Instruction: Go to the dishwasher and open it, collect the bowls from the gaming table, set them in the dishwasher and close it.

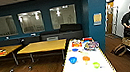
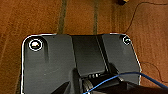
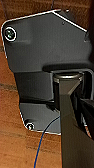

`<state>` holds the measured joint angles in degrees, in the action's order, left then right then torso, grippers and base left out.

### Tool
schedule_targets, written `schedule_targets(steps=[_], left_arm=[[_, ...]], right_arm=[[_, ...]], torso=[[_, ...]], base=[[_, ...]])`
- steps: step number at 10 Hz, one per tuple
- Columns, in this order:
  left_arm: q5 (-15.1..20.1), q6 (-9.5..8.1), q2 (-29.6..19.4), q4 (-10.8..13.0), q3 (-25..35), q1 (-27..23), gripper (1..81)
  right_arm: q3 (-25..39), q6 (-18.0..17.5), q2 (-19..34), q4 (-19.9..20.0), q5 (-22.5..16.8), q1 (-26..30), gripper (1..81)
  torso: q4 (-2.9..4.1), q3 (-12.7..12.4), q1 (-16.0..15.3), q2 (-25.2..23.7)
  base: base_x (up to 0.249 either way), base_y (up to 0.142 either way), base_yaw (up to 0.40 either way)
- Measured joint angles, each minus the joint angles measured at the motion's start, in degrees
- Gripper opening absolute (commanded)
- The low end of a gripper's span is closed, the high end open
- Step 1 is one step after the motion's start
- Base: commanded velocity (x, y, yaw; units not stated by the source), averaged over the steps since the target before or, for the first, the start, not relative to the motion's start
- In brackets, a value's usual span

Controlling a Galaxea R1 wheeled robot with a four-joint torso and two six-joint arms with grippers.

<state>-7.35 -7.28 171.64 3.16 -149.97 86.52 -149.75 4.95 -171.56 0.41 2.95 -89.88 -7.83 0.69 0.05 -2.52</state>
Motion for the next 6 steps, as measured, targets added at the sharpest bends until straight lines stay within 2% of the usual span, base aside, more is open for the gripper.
schedule_targets(steps=[3,6], left_arm=[[-0.1,0.0,0.1,0.0,0.0,-0.6,81.1],[-0.1,0.0,0.4,0.0,0.0,-0.8,81.1]], right_arm=[[0.0,0.0,0.4,0.0,0.2,0.5,81.1],[0.0,0.0,0.5,0.0,0.2,0.7,81.1]], torso=[[0.0,0.0,-0.1,0.0],[0.0,0.0,-0.1,0.0]], base=[[0.234,0.1,0.0],[0.182,0.117,0.0]])
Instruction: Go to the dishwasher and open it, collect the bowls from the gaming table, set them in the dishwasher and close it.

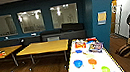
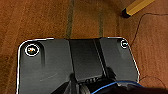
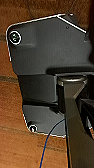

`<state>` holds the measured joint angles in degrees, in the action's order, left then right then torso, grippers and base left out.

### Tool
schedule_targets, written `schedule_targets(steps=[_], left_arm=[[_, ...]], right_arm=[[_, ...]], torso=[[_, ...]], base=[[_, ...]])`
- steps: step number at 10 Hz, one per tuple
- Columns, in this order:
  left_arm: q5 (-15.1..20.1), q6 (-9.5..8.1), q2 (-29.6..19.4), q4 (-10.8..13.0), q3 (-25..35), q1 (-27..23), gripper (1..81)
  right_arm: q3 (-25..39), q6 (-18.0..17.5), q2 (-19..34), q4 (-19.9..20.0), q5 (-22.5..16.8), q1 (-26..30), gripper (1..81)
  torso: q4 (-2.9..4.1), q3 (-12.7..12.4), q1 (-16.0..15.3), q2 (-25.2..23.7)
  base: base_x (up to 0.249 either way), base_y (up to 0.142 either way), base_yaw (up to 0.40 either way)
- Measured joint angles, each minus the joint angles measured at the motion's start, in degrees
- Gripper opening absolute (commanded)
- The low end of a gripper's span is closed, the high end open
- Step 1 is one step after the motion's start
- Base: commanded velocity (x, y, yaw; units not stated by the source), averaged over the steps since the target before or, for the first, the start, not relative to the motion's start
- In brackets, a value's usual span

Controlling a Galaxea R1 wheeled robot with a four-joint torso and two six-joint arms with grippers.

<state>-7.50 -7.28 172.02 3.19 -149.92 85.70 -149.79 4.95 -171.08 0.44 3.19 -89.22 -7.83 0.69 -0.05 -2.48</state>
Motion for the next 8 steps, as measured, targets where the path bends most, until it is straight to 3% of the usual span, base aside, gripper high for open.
schedule_targets(steps=[2,4,8], left_arm=[[0.1,-0.02,-0.2,0.0,0.0,0.5,81.1],[-0.1,0.0,-0.7,0.0,-0.1,-0.5,81.1],[0.1,0.0,0.0,0.0,0.0,0.5,81.1]], right_arm=[[0.0,0.0,-0.2,0.0,-0.2,-0.2,81.1],[0.0,0.0,-0.6,0.0,-0.1,0.4,81.1],[-0.1,0.0,0.0,0.0,-0.2,-0.4,81.1]], torso=[[0.0,0.0,0.0,0.0],[0.0,0.0,-0.1,0.0],[0.0,0.0,0.0,0.0]], base=[[0.181,0.114,0.0],[0.099,0.0,0.0],[0.0,0.0,0.0]])
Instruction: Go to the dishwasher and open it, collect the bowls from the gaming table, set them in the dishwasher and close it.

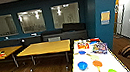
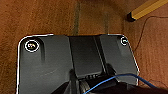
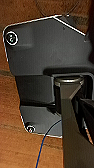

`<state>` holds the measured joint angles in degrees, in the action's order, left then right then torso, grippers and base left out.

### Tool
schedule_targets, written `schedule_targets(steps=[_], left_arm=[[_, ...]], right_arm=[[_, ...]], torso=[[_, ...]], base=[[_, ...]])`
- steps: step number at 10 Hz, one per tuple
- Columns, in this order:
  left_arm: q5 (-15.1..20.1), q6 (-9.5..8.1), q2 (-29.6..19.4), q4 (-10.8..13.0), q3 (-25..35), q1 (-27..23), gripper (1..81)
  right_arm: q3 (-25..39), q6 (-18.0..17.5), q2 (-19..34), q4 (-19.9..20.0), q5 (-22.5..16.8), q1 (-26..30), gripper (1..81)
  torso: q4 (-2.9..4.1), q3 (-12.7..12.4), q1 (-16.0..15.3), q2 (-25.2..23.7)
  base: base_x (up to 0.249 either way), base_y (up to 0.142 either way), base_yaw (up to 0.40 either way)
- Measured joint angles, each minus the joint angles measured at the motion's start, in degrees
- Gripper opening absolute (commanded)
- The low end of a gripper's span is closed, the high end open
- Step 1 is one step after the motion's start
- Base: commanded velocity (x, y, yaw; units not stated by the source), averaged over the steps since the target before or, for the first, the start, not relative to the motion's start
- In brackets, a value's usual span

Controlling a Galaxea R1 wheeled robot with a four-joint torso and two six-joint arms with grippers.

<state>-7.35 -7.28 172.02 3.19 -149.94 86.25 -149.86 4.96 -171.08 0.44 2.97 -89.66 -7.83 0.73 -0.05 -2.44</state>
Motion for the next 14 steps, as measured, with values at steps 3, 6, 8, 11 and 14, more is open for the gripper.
schedule_targets(steps=[3,6,8,11,14], left_arm=[[-0.1,0.0,-0.1,0.0,0.0,-0.2,81.1],[-0.1,-0.02,-0.1,0.0,0.0,-0.2,81.1],[-0.1,0.0,0.0,0.0,0.0,-0.2,81.1],[-0.1,-0.02,0.0,0.0,0.0,-0.2,81.1],[-0.1,-0.02,0.0,0.0,0.0,-0.3,81.1]], right_arm=[[0.0,0.0,-0.1,0.0,0.1,0.2,81.1],[-0.2,0.0,-0.1,0.0,0.0,0.2,81.1],[-0.2,0.0,-0.1,0.0,0.1,0.2,81.1],[-0.2,0.0,-0.1,0.0,0.0,0.1,81.1],[-0.3,0.0,-0.1,0.0,0.1,0.3,81.1]], torso=[[0.0,0.0,0.0,0.0],[0.0,0.0,0.0,0.0],[0.0,0.0,0.0,0.0],[0.0,0.0,0.0,0.0],[0.0,0.0,0.0,0.0]], base=[[0.0,0.0,0.0],[0.0,0.0,0.0],[0.041,0.0,0.0],[0.089,0.0,0.0],[0.092,0.0,0.0]])
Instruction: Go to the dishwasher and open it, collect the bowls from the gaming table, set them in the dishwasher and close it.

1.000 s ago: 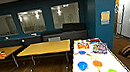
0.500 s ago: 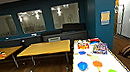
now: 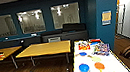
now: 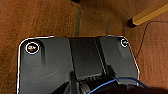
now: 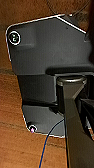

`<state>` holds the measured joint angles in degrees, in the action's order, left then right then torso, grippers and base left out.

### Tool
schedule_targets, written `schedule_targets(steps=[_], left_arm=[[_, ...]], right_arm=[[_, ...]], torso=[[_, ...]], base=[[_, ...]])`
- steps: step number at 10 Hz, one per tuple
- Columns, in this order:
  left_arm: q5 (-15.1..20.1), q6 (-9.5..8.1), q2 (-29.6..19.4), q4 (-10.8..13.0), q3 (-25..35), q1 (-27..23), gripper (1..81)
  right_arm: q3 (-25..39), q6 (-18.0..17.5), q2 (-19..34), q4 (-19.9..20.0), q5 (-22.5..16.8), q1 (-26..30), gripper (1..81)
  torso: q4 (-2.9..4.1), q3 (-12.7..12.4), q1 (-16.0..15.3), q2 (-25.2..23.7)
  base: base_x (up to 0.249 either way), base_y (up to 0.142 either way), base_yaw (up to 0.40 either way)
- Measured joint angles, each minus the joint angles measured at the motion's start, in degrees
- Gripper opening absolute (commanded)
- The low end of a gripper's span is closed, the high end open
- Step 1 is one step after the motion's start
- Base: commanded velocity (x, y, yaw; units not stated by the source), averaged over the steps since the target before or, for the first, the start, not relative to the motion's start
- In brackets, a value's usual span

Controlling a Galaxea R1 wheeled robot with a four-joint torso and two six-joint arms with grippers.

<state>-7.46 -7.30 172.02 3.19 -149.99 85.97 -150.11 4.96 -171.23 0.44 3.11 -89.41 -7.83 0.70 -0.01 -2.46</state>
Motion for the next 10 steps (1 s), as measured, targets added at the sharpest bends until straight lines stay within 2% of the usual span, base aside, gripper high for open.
schedule_targets(steps=[6,8,10], left_arm=[[0.0,0.02,0.0,0.0,0.0,0.1,81.1],[0.0,0.02,0.0,0.0,0.0,0.2,81.1],[0.0,0.02,-0.1,0.0,-0.1,-0.2,81.1]], right_arm=[[0.0,0.0,0.0,0.0,-0.1,-0.1,81.1],[0.0,0.0,0.0,0.0,-0.1,0.0,81.1],[0.0,0.0,-0.2,0.0,0.0,0.2,81.1]], torso=[[0.0,0.0,0.0,0.0],[0.0,0.0,0.0,0.0],[0.0,0.0,0.0,0.0]], base=[[0.099,0.0,0.0],[0.101,-0.075,0.0],[0.0,0.0,0.0]])
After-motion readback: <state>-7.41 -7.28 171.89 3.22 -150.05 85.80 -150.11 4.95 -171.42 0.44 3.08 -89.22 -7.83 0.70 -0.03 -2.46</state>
